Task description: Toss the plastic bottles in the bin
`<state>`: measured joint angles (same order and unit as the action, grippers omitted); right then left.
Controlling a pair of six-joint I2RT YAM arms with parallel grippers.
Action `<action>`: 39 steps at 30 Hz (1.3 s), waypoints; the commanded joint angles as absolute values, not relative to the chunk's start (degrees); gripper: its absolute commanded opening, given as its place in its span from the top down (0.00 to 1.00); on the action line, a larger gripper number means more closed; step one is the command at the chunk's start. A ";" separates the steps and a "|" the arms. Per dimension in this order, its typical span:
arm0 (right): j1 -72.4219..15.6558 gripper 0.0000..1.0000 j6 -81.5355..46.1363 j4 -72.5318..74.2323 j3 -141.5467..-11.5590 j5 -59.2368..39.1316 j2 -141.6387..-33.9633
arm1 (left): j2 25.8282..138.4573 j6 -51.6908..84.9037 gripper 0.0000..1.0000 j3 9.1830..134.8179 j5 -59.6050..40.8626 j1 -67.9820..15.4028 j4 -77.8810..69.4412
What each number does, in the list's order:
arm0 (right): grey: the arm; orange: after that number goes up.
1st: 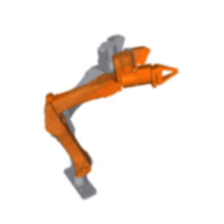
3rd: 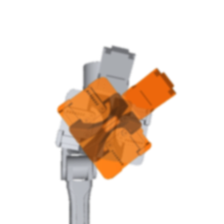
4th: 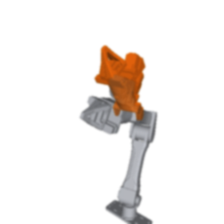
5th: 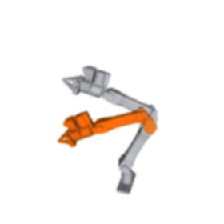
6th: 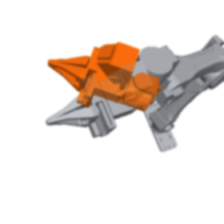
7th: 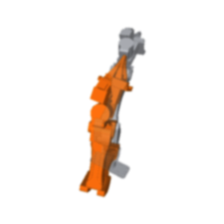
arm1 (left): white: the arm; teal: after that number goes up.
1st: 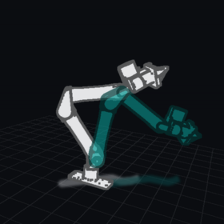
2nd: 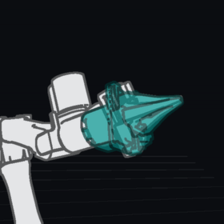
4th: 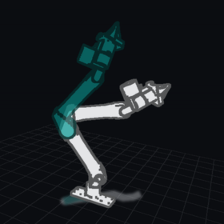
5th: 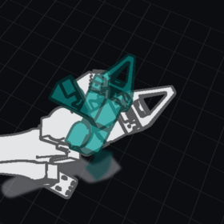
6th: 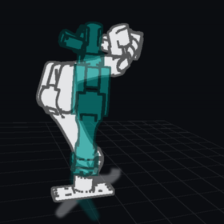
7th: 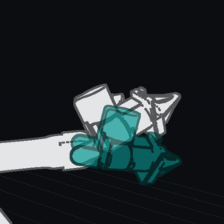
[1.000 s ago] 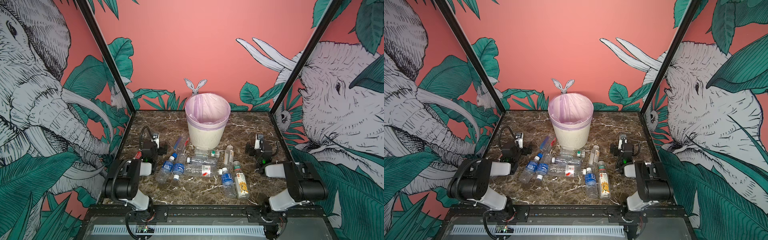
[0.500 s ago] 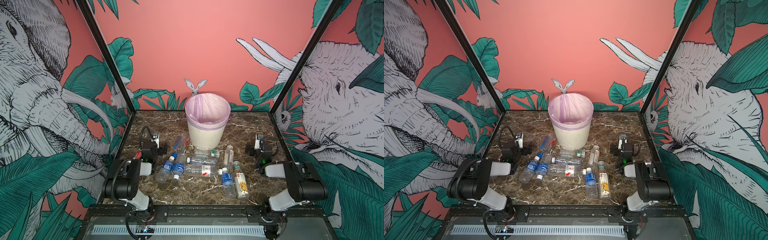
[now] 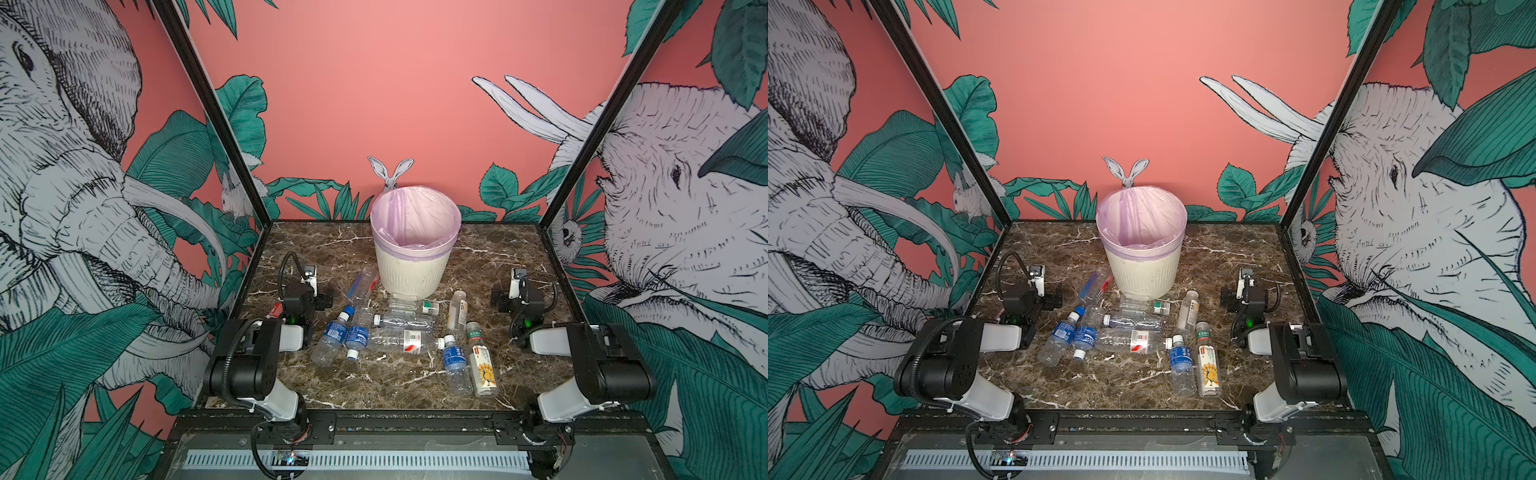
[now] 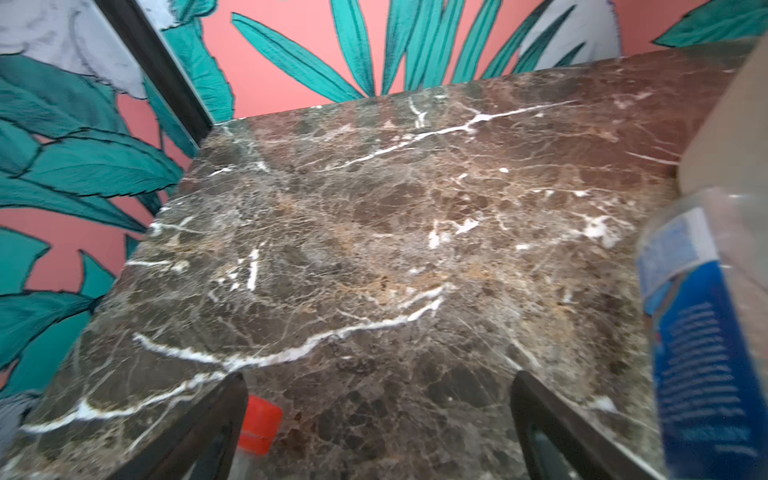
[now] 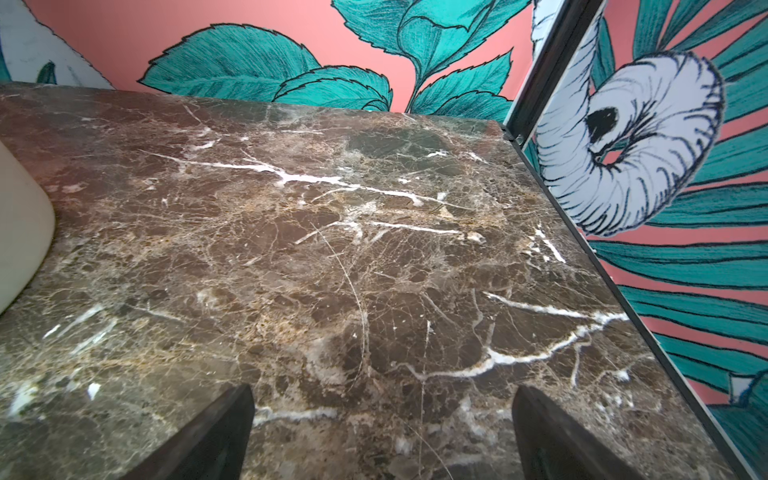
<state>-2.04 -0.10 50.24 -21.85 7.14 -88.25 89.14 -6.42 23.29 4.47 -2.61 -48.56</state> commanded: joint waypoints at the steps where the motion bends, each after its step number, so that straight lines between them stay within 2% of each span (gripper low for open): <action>1: -2.78 0.01 -1.39 49.79 -22.03 12.95 -84.92 | 85.82 -4.85 0.00 23.59 11.02 -3.30 -47.35; 8: -3.95 0.01 -7.42 26.27 -30.04 26.32 -76.64 | 75.03 -5.08 0.00 25.17 26.94 -9.10 -36.41; 14: -4.95 0.01 -22.86 -2.77 -44.76 31.26 -74.99 | 68.83 1.56 0.00 27.07 26.29 -10.20 -28.12; 16: -5.68 0.01 -26.16 -10.23 -48.11 29.37 -73.95 | 67.23 3.75 0.00 28.93 25.36 -10.47 -22.91; 20: -8.09 0.01 -22.02 -10.53 -45.78 20.42 -68.83 | 64.98 9.35 0.00 32.66 20.46 -10.66 -11.54; 26: -14.12 0.02 -19.90 -20.53 -46.72 18.96 -63.34 | 60.34 12.41 0.00 33.55 14.75 -13.66 -1.42; 31: -19.59 0.03 -19.68 -25.49 -46.87 17.15 -61.65 | 55.70 14.30 0.05 35.12 21.46 -15.81 10.96; 39: -23.29 0.03 -20.65 -24.98 -45.41 11.68 -65.15 | 54.55 15.77 0.03 37.84 28.50 -15.73 22.57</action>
